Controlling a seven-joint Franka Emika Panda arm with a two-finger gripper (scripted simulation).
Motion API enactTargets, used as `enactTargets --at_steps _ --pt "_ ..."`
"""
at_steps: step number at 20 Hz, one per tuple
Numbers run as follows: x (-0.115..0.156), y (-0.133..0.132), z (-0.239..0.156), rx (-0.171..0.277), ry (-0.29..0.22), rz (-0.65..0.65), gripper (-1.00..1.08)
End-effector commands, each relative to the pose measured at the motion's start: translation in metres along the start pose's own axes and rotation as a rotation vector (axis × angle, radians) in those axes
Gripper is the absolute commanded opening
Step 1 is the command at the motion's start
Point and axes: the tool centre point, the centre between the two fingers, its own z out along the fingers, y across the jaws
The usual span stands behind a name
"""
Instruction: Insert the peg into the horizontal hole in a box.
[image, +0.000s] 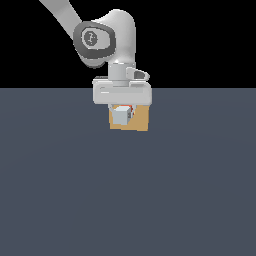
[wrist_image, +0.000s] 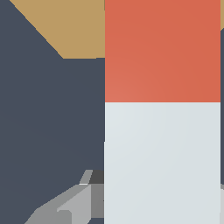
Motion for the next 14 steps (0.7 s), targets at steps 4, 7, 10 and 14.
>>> enactTargets --at_steps 4,7,10,14 --pt "0.043 0.0 -0.003 -0.005 0.003 -0.002 -1.0" --pt "0.06 0.001 -0.003 -0.006 0.003 -0.002 -1.0" --pt "0.071 0.001 -0.004 -0.006 0.004 -0.002 -1.0" --pt "0.076 0.001 -0.004 -0.007 0.004 -0.002 -1.0"
